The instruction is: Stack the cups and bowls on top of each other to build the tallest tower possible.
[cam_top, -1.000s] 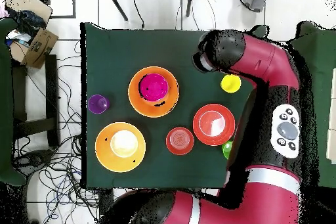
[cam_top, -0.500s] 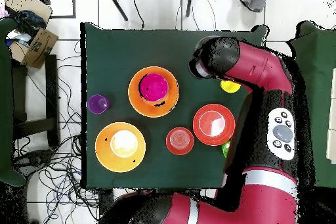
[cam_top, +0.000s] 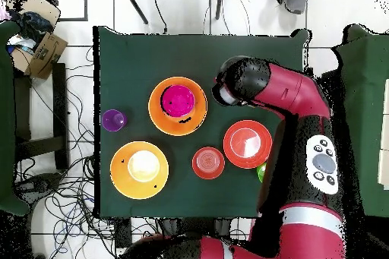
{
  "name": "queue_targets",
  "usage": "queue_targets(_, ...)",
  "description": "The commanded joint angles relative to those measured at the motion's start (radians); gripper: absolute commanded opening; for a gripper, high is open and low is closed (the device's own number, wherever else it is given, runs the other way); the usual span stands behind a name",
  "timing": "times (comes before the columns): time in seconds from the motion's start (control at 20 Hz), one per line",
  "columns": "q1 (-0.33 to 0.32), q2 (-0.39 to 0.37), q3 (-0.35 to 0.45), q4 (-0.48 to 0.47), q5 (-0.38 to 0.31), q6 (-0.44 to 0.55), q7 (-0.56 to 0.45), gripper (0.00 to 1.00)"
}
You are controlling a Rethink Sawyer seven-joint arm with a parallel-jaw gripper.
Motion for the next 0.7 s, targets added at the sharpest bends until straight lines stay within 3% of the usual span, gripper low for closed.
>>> queue_targets(0.05,-0.025,-0.069,0.165,0.214,-0.128,0.021,-0.387,1.0)
queue_targets(0.35,-0.069,-0.143,0.25,0.291,-0.174,0.052,-0.509,1.0)
queue_targets(0.7,-0.11,-0.124,0.336,0.31,-0.195,0.0,-0.564,1.0)
